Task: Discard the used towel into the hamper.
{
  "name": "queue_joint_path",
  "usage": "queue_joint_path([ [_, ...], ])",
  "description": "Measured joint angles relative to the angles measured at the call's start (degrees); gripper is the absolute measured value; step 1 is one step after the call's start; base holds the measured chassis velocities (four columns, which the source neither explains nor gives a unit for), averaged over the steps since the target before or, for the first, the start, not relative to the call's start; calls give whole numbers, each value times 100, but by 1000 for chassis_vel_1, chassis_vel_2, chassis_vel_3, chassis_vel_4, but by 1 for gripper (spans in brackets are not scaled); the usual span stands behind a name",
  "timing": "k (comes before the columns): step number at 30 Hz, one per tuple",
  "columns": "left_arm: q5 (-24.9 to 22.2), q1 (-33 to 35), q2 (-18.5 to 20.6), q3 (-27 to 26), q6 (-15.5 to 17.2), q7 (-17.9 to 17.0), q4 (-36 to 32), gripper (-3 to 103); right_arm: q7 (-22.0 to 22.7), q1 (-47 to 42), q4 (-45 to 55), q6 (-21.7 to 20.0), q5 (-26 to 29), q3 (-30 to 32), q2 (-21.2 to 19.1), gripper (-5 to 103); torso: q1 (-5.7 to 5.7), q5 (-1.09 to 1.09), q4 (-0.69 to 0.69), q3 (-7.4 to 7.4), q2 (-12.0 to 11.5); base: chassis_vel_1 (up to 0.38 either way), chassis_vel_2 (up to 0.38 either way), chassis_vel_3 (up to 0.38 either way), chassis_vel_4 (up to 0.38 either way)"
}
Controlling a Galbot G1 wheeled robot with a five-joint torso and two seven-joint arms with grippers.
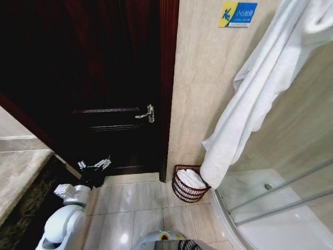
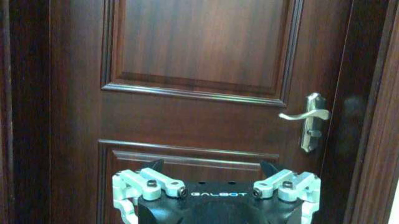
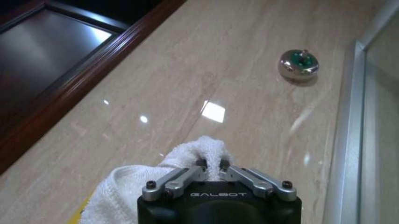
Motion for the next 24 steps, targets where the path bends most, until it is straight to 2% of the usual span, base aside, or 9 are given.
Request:
queue_joint_path([
  [10,0,0,0,0,0,0,0,100,-3,-110,-7,37,-90,-97,-4,4,0,-1,0,0,0,0,0,0,0],
  [14,0,0,0,0,0,0,0,100,-52,-216,124,55,-221,-276,261,4,0,4,-1,0,0,0,0,0,0],
  [24,0,0,0,0,0,0,0,100,-137,-357,610,60,-456,-732,914,4,0,0,-1,0,0,0,0,0,0],
])
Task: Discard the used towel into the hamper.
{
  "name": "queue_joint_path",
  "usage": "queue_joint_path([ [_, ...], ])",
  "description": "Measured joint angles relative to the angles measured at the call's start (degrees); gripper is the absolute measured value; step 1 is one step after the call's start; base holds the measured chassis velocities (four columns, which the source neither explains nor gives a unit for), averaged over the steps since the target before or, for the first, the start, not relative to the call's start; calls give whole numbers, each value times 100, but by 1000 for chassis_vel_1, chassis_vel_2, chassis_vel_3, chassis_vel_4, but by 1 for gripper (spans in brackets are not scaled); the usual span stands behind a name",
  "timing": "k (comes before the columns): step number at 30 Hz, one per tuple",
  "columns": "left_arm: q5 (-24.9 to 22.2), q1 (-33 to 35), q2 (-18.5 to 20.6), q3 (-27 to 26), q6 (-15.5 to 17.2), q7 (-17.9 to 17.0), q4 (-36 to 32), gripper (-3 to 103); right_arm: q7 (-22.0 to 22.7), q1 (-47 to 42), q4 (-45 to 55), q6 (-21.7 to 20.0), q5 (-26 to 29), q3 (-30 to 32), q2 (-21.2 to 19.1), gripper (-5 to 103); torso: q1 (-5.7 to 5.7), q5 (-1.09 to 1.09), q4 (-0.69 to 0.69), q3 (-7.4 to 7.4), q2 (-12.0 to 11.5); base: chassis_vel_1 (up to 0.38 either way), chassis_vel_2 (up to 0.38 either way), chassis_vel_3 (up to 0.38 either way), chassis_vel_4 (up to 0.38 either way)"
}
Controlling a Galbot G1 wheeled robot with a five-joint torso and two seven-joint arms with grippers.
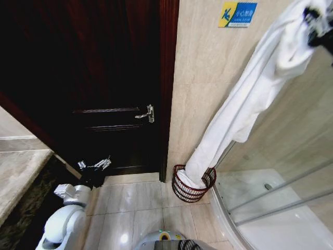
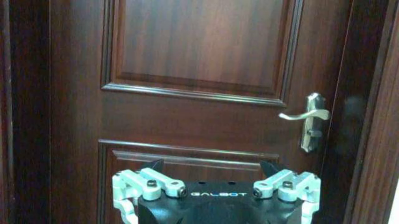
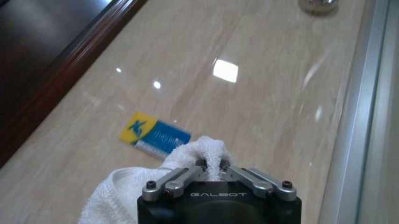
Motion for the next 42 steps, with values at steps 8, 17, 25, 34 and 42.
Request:
queue_joint_path([
  [8,0,0,0,0,0,0,0,100,-24,23,146,17,-36,-295,194,4,0,0,0,0,0,0,0,0,0],
  [17,0,0,0,0,0,0,0,100,-26,98,183,32,-62,-647,393,4,1,1,0,0,0,0,0,0,0],
  [25,0,0,0,0,0,0,0,100,-26,126,267,43,-100,-821,424,4,1,0,0,0,0,0,0,0,0],
  [34,0,0,0,0,0,0,0,100,29,135,395,-73,-148,-924,405,8,1,0,0,0,0,0,0,0,0],
  [42,0,0,0,0,0,0,0,100,118,155,486,-202,-244,-1026,444,40,1,0,0,0,0,0,0,0,0],
])
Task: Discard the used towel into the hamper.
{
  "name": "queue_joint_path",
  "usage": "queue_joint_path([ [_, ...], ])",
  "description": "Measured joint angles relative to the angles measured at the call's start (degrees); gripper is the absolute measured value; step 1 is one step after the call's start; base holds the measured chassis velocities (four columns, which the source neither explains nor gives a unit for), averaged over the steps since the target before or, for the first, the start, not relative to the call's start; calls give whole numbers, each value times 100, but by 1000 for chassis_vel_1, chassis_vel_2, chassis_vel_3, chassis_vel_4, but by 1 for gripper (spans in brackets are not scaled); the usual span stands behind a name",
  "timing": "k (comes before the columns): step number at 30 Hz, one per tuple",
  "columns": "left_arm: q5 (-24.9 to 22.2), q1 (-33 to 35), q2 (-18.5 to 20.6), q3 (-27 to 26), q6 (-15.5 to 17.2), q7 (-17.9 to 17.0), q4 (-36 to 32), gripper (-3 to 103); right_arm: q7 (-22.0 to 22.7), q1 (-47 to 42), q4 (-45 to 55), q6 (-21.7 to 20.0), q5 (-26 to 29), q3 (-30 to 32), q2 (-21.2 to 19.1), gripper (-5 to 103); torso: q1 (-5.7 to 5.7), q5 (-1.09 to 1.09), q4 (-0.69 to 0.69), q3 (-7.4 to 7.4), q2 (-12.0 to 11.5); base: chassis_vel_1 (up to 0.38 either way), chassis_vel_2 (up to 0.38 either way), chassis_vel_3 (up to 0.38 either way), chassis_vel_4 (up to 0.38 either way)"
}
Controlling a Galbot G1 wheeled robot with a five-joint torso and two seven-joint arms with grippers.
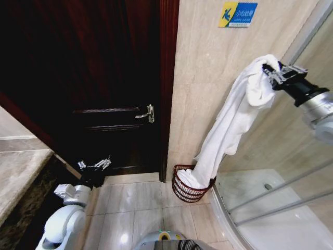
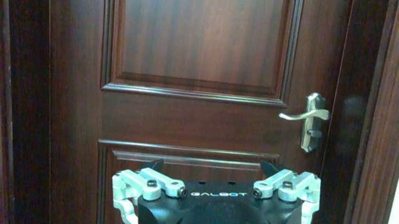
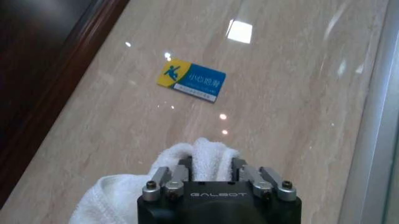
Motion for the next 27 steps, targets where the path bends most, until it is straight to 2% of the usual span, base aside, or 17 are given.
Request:
queue_joint_path([
  [1,0,0,0,0,0,0,0,100,13,11,14,-34,-33,-35,17,46,0,0,0,0,0,0,0,0,0],
  [3,0,0,0,0,0,0,0,100,19,16,21,-47,-45,-59,26,46,0,0,0,0,0,0,0,0,0],
  [6,0,0,0,0,0,0,0,100,44,33,68,-84,-108,-261,111,61,0,1,0,0,0,0,0,0,0],
  [7,0,0,0,0,0,0,0,100,44,33,68,-84,-108,-261,111,61,0,1,0,0,0,0,0,0,0],
  [9,0,0,0,0,0,0,0,100,65,37,115,-114,-140,-414,165,73,0,1,0,0,0,0,0,0,0],
  [10,0,0,0,0,0,0,0,100,65,37,115,-114,-140,-414,165,73,0,1,0,0,0,0,0,0,0],
  [13,0,0,0,0,0,0,0,100,144,71,228,-158,-209,-675,257,88,0,-1,0,0,0,0,0,0,0],
  [14,0,0,0,0,0,0,0,100,144,71,228,-158,-209,-675,257,88,0,-1,0,0,0,0,0,0,0],
  [17,0,0,0,0,0,0,0,100,174,82,361,-181,-310,-861,364,98,0,-2,0,0,0,0,0,0,0],
  [27,0,0,0,0,0,0,0,100,261,227,689,-205,-822,-1678,902,100,0,1,0,0,0,0,0,0,0],
])
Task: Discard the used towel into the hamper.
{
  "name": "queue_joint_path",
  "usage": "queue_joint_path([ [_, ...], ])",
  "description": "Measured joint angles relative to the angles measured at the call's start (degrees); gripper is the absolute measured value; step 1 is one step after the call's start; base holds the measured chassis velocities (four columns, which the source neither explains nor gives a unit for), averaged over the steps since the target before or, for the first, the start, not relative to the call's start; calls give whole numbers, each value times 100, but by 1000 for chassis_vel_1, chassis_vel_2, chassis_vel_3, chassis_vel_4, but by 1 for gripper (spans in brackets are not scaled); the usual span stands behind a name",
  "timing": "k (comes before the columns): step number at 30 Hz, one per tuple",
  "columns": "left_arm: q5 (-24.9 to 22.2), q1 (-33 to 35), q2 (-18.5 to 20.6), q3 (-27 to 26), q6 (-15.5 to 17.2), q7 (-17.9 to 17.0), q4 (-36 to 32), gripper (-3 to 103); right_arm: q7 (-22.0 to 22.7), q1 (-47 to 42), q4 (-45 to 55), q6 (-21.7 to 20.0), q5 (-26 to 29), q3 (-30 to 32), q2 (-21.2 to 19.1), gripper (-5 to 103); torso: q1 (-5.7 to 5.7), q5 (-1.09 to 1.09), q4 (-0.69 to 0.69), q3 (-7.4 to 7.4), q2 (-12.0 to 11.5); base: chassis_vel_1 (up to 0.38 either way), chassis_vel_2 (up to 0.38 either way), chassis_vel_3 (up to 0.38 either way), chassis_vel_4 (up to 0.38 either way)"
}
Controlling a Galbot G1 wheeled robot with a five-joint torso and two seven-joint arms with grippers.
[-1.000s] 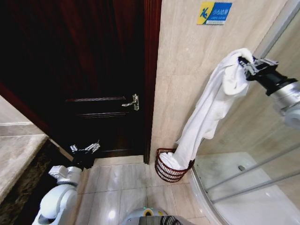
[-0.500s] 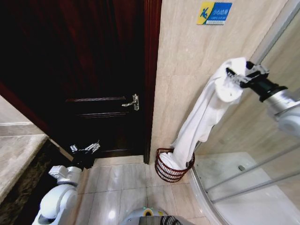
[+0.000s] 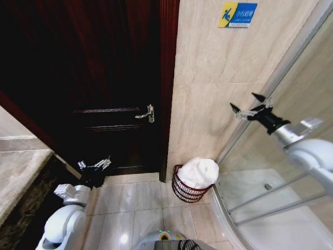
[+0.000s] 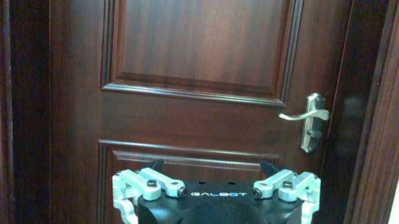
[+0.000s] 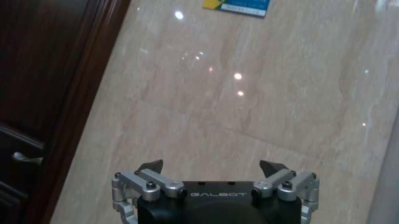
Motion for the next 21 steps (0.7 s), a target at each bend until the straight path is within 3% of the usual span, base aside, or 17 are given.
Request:
queue_joint_path([
  [10,0,0,0,1,0,0,0,100,171,-101,397,-180,-151,-125,544,100,0,-1,0,0,0,0,0,0,0],
  [16,0,0,0,0,0,0,0,100,331,-117,803,-316,-270,-223,1094,100,0,-1,0,0,0,0,0,0,0],
  [19,0,0,0,0,0,0,0,100,463,-112,1074,-404,-383,-275,1635,100,0,-1,0,0,0,0,0,0,0],
  [21,0,0,0,0,0,0,1,100,474,-112,1094,-414,-397,-278,1699,100,0,0,-1,0,0,0,0,0,0],
])
